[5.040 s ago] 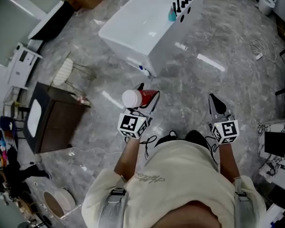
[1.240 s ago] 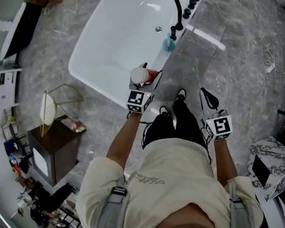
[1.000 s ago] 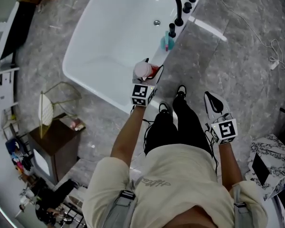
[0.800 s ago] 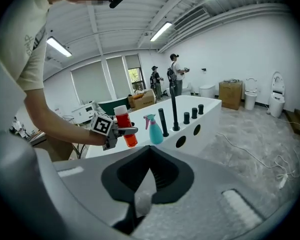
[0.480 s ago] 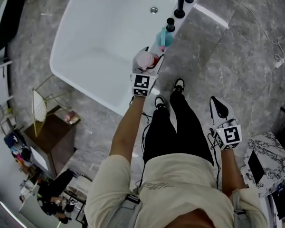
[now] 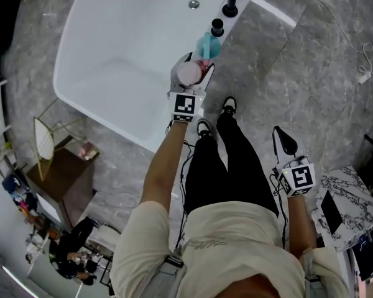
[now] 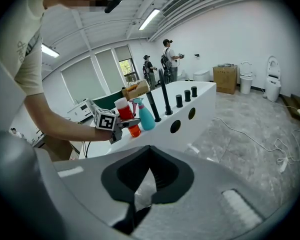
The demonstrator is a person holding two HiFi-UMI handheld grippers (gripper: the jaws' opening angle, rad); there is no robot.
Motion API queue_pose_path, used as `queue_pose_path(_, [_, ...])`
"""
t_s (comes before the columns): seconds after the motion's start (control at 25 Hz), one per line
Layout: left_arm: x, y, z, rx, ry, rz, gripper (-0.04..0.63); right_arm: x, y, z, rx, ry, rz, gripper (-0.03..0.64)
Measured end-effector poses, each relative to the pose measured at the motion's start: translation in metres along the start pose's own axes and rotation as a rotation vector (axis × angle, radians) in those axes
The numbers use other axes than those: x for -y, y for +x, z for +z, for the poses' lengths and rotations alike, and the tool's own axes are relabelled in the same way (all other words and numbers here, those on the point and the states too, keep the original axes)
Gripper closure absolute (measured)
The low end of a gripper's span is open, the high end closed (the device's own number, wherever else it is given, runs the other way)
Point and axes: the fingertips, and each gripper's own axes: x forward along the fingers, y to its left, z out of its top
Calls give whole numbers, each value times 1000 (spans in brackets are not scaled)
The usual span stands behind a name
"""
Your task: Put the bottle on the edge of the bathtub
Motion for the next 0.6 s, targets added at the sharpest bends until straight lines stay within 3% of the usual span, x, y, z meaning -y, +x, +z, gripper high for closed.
queue_pose_path(0.6, [5,2,1,26,51,-46,284,-8,7,10,32,-1,21,615])
